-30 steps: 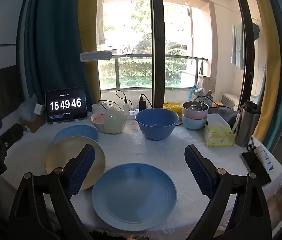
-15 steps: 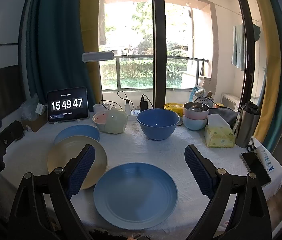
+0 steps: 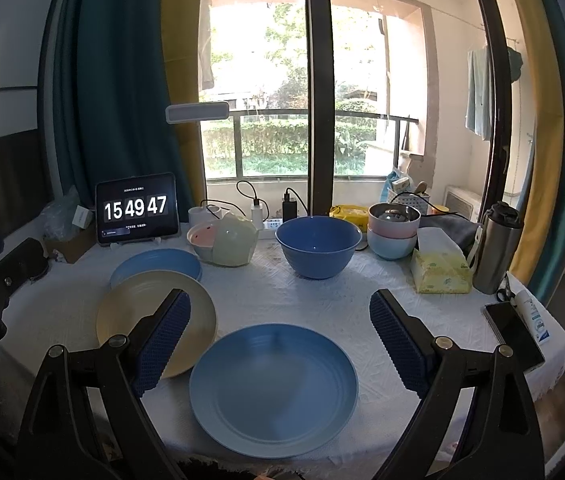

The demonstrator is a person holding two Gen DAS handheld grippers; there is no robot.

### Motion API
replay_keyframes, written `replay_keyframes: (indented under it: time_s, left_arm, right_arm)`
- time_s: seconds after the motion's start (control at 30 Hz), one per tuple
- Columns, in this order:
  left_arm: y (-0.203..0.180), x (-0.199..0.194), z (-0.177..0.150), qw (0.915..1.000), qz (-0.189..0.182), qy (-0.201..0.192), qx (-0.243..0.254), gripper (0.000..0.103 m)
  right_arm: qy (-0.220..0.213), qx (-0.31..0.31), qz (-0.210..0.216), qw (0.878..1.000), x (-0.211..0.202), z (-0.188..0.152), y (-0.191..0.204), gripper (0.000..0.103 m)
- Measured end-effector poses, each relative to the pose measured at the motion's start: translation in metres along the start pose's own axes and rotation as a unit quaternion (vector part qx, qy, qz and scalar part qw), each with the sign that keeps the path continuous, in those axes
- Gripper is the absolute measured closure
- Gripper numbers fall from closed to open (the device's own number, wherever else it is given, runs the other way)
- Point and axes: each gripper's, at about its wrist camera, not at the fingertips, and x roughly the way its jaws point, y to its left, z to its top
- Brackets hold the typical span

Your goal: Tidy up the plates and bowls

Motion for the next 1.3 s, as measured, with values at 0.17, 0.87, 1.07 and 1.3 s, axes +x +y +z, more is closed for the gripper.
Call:
replay_keyframes:
  time_s: [0.17,0.87,1.07,1.3]
  left_arm:
    - [0.0004,-0.0015,0.0004,1.0000,-0.003,0.001,-0.003,0.001]
    - [0.0025,-0.0026,0.0013,1.0000,-0.003,0.000,-0.004,0.001]
    - [0.0030,-0.0029,0.0017,1.0000,-0.003,-0.001,-0.004,0.001]
    - [0.0029,-0.0031,0.0013,1.0000,-0.002,-0.001,-0.004,0.001]
  right_arm:
    - [0.000,0.000,0.000,1.000,-0.0005,-0.0004,0.0009,0.009]
    - [0.001,0.001,0.000,1.000,-0.0006,-0.0010,0.0006,0.009]
    - [0.001,0.000,0.000,1.000,-0.0002,-0.0007,0.0007,0.009]
    - [0.002,0.000,0.000,1.000,-0.0012,-0.0016,0.0018,0.009]
